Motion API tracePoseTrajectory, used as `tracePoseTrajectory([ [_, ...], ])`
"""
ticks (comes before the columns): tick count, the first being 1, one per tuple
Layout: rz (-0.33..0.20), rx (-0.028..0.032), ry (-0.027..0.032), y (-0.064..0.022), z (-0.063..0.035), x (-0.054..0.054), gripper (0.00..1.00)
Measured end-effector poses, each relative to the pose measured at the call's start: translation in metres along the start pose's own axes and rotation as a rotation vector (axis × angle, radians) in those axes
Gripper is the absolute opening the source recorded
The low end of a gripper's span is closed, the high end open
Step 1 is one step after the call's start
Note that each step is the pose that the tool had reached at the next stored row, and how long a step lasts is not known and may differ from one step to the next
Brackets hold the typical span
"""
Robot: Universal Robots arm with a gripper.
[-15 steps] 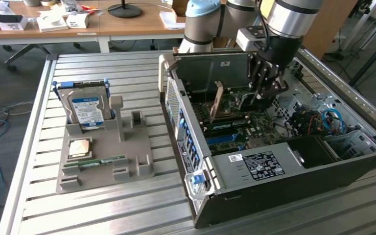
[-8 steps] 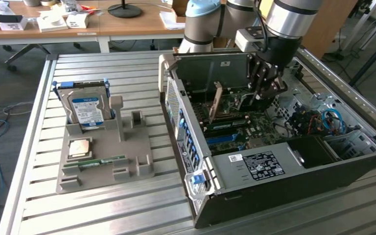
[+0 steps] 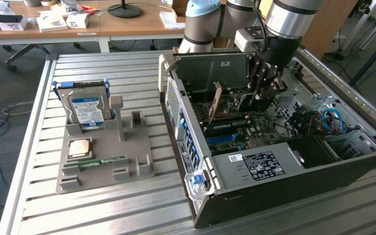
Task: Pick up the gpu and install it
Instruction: 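Insert the gpu into the slot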
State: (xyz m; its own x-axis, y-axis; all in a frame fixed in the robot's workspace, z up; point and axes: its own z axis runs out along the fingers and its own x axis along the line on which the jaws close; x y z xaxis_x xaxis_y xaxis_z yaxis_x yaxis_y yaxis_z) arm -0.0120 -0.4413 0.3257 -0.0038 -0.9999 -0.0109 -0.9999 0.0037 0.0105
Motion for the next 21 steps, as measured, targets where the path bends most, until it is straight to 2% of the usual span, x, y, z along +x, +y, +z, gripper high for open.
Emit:
tracePoseTrajectory([
  [21, 0.000, 0.0001, 0.0000, 0.0020, 0.0000, 0.0000, 0.27],
])
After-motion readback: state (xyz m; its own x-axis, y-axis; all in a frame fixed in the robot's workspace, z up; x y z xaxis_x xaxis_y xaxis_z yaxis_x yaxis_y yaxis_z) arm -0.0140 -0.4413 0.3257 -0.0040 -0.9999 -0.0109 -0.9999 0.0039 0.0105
